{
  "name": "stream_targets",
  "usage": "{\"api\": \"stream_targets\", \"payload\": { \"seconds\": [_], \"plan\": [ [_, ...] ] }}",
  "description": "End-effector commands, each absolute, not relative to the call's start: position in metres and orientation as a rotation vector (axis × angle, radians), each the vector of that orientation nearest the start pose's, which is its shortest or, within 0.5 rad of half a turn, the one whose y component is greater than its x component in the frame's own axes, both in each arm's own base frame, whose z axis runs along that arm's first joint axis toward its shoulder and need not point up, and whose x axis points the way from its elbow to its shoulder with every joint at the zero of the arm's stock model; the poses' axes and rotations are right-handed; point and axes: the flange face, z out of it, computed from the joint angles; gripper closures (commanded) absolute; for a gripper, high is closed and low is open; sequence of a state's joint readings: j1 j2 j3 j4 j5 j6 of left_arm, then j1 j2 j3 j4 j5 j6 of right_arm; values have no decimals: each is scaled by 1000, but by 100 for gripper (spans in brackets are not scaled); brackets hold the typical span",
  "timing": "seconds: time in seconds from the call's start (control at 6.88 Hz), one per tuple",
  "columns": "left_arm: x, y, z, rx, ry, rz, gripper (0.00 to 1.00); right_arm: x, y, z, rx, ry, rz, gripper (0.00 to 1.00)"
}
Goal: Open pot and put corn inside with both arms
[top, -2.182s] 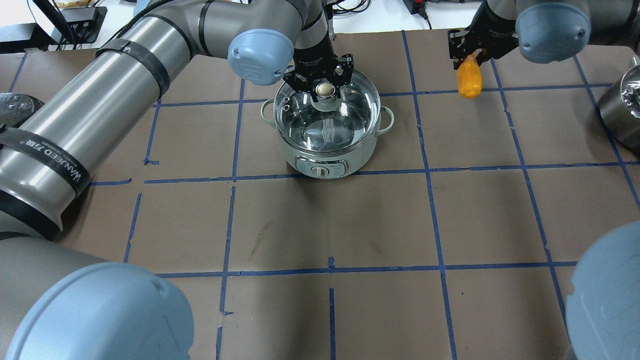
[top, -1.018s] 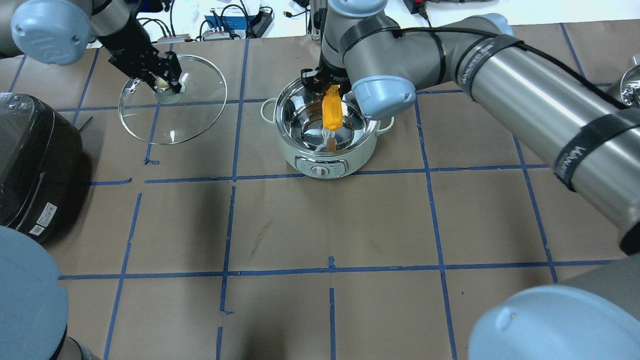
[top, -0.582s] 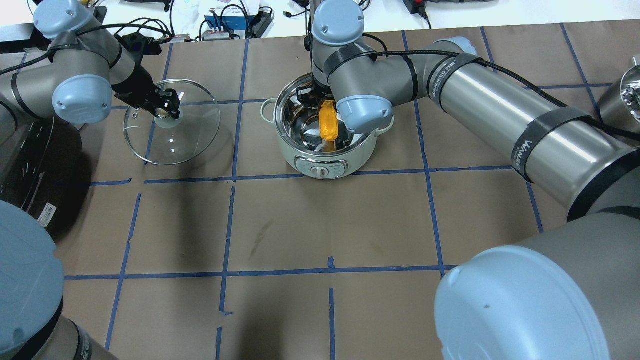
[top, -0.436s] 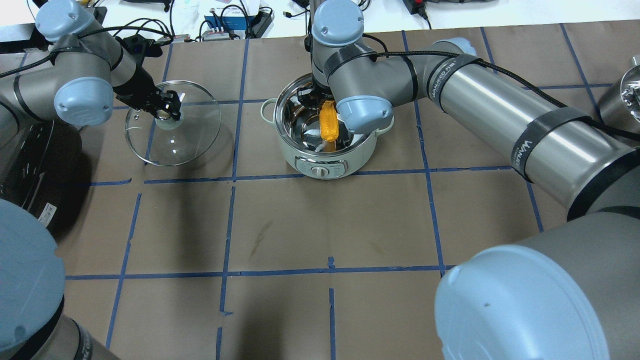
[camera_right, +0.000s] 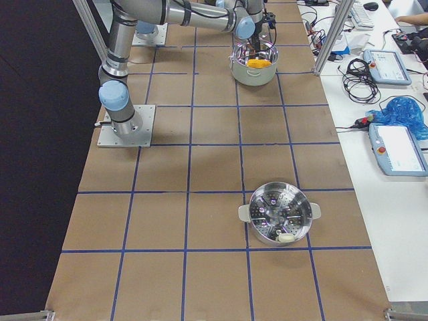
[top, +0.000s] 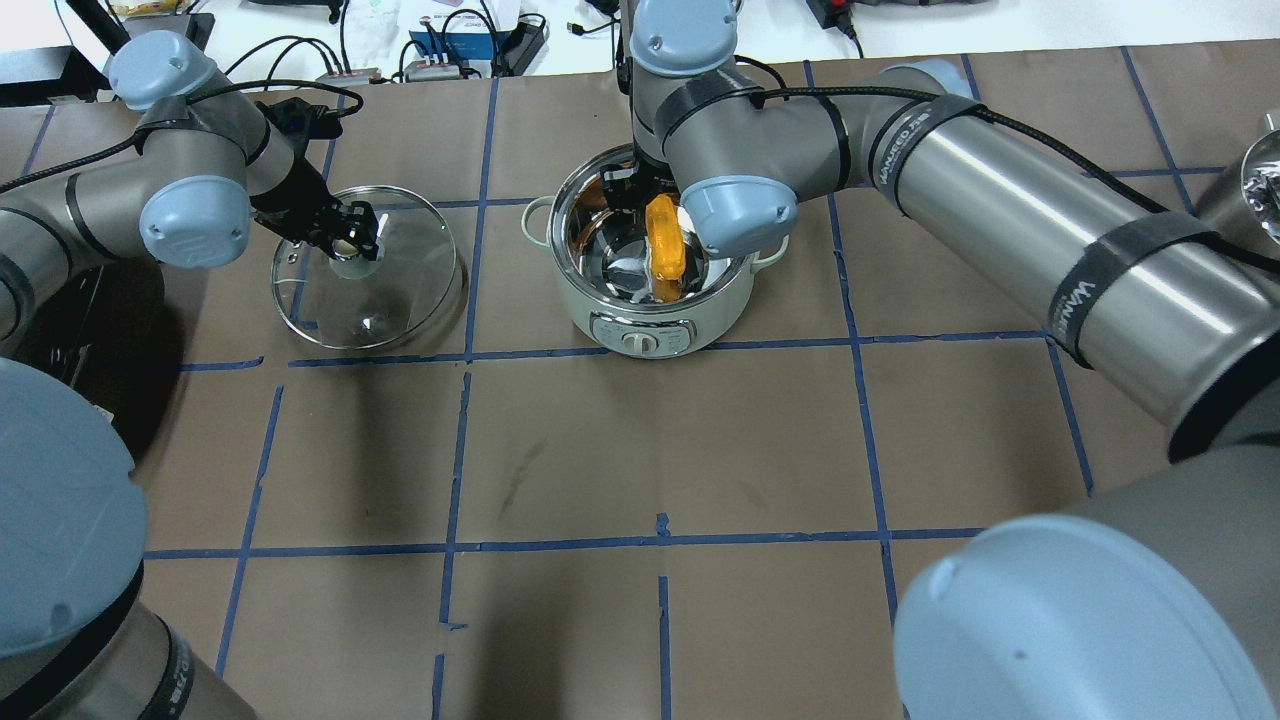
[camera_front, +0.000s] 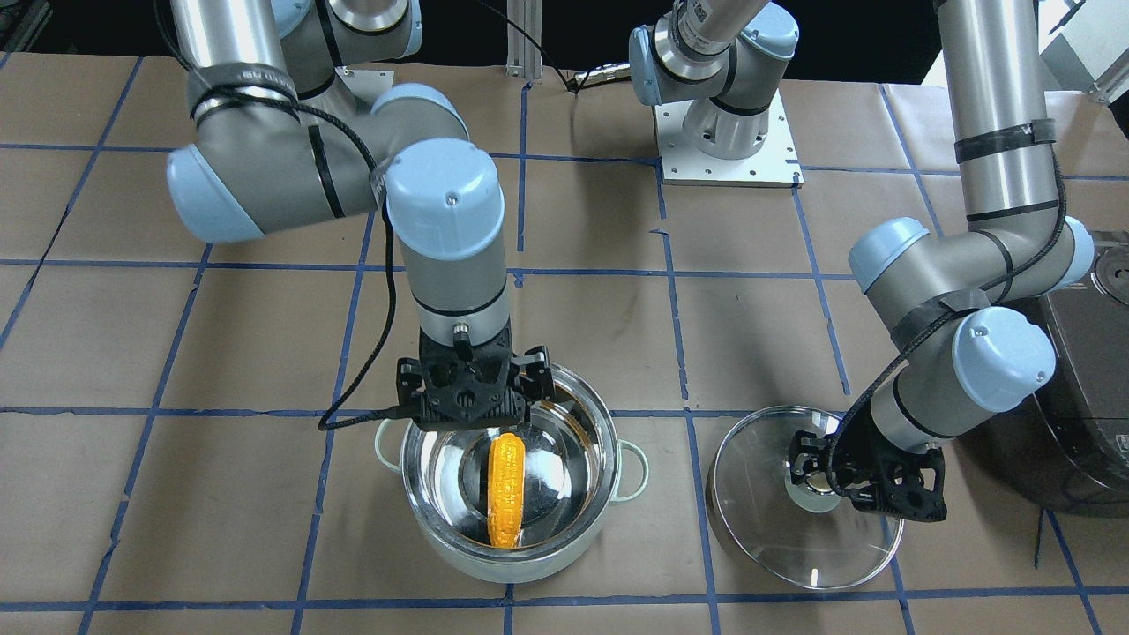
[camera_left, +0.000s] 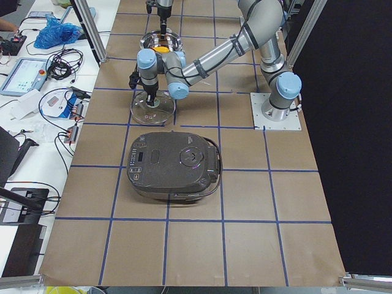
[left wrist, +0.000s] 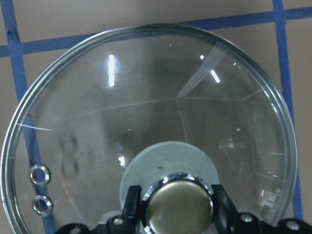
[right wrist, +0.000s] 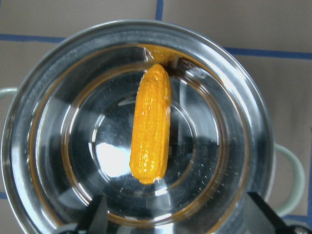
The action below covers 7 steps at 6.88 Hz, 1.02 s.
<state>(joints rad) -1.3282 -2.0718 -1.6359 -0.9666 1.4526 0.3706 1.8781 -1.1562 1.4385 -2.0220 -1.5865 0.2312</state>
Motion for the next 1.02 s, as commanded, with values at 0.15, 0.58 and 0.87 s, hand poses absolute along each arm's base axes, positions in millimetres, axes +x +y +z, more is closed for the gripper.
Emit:
{"api": "stream_targets", "payload": {
  "seconds": [0.15,0.58,0.87],
  "plan": [
    [-1,-656,251,209,3231,-148,0,271,-509,481,-56,3133,-143,3],
    [-64,-581,401,160,3165,58,0,244,-442,472,-58,3161,5,10],
    [-75,-528,475,170,3142,190,0,221,-448,478,36,3155,-14,11]
  ]
}}
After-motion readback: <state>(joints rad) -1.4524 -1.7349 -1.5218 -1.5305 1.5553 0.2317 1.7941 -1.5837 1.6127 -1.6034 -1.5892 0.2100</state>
